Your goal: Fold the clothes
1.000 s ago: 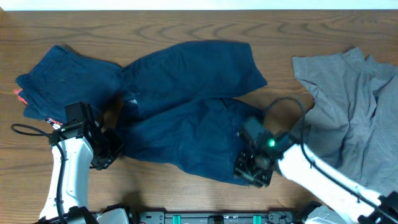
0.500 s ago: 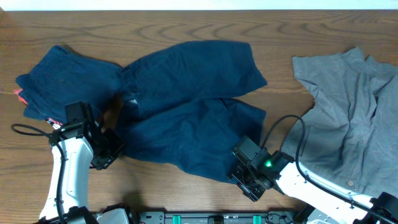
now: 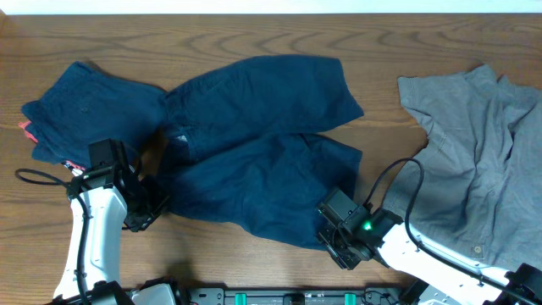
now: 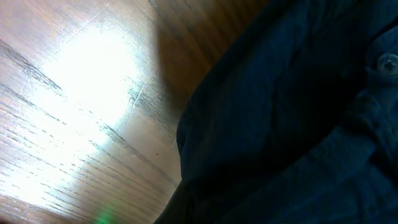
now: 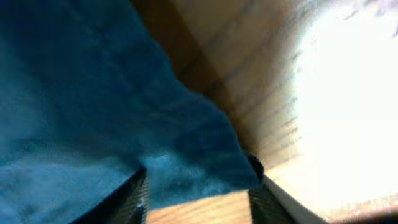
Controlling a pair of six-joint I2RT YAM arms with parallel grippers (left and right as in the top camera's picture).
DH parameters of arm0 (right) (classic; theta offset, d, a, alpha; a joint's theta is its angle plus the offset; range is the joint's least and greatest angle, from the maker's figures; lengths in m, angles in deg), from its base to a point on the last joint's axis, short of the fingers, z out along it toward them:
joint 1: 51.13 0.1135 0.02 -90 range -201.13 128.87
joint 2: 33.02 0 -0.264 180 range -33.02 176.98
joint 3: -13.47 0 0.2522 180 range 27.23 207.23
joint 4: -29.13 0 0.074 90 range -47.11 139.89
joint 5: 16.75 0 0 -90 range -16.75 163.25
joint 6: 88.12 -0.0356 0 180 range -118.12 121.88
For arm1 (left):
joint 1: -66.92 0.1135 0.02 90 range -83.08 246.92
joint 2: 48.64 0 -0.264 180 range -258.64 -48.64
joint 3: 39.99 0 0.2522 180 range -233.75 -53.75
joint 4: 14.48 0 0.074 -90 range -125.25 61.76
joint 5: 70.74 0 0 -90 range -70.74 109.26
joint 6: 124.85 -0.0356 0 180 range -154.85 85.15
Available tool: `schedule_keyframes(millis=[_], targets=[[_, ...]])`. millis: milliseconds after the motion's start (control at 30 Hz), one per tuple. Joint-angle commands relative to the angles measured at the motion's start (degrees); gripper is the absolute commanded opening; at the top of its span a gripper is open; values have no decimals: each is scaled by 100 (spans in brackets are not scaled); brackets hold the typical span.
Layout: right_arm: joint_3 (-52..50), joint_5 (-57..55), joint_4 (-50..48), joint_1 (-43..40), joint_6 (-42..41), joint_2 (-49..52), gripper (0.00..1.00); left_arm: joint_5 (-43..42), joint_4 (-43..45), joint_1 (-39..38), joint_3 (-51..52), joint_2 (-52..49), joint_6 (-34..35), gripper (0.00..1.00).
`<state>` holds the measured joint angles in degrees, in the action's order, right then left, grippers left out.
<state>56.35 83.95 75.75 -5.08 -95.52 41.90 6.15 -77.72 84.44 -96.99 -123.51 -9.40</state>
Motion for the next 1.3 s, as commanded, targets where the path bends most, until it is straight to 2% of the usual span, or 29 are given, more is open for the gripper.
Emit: schedule_keyframes(millis=[0,100,167,200,333,400,500,833,1000,1100,1267], targets=[[-107,-647,-70,37,-72,42,36,72,-61,28,-96,39,-39,6],[-107,-798,-74,37,-72,42,22,72,-72,28,-96,39,-39,6],[-107,-817,-74,37,-70,42,6,72,-83,28,-96,39,-39,7],[-107,-820,-74,37,-68,42,1,72,-85,28,-96,39,-39,6],[-103,-1117,-146,35,380,39,1,2,-125,28,-96,39,-92,6],[-61,-1250,-136,-42,739,-9,1,-369,-142,28,-96,39,-398,6],[103,-1401,-33,-341,1700,-264,1,-896,-313,-2,-98,42,-654,6],[1368,-1587,1786,-2710,4312,-1482,1,-949,-1333,-785,-98,310,-935,6],[1965,-1650,2603,-3773,5141,-1845,1,-1097,-1799,-1152,-101,994,-909,6],[2310,-1672,3008,-4262,5584,-1998,1,-1576,-2153,-1220,-116,1582,-909,6],[2920,-1648,3123,-4697,6391,-2098,1,-1847,-2677,-1222,-236,2581,-911,6]])
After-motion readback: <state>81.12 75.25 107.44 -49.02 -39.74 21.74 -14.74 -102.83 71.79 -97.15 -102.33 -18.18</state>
